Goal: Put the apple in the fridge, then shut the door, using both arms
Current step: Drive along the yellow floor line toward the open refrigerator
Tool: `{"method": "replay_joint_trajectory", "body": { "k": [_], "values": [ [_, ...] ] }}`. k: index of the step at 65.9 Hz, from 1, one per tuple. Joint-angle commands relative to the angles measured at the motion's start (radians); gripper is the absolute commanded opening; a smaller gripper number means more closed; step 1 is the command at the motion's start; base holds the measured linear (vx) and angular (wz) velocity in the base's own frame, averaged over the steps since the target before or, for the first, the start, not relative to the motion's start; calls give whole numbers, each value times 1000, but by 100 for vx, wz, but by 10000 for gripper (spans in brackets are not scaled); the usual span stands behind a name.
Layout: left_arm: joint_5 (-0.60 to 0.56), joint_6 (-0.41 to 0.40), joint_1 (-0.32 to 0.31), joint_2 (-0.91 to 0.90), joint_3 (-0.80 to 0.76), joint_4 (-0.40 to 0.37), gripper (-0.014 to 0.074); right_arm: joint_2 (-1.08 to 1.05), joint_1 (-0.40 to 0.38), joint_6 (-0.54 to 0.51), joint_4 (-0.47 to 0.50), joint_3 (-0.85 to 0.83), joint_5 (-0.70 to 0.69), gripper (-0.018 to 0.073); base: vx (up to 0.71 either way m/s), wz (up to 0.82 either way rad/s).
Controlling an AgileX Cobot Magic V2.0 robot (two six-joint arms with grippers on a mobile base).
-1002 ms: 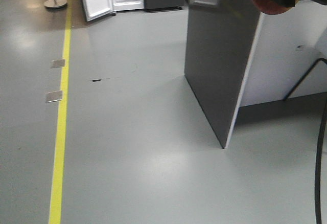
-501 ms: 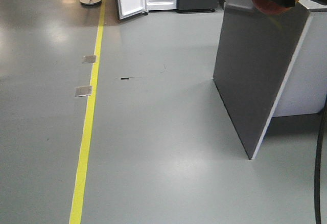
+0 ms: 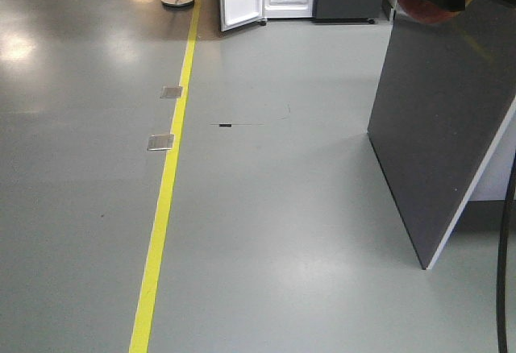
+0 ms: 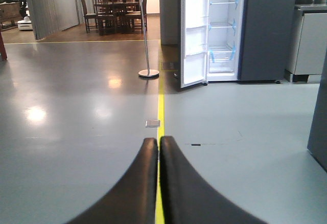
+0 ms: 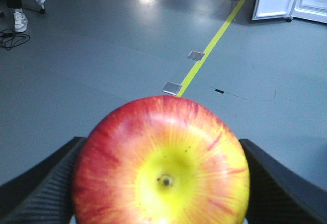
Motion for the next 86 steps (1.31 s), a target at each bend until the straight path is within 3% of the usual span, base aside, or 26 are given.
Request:
{"method": "replay_joint_trajectory", "body": {
  "k": [1, 86],
  "values": [
    [-73, 1, -6, -6, -20, -6, -6, -30, -3, -4, 38, -32, -61, 122, 7, 11],
    [-73, 1, -6, -6, -20, -6, -6, -30, -3, -4, 38, -32, -61, 122, 11, 4]
  ]
}}
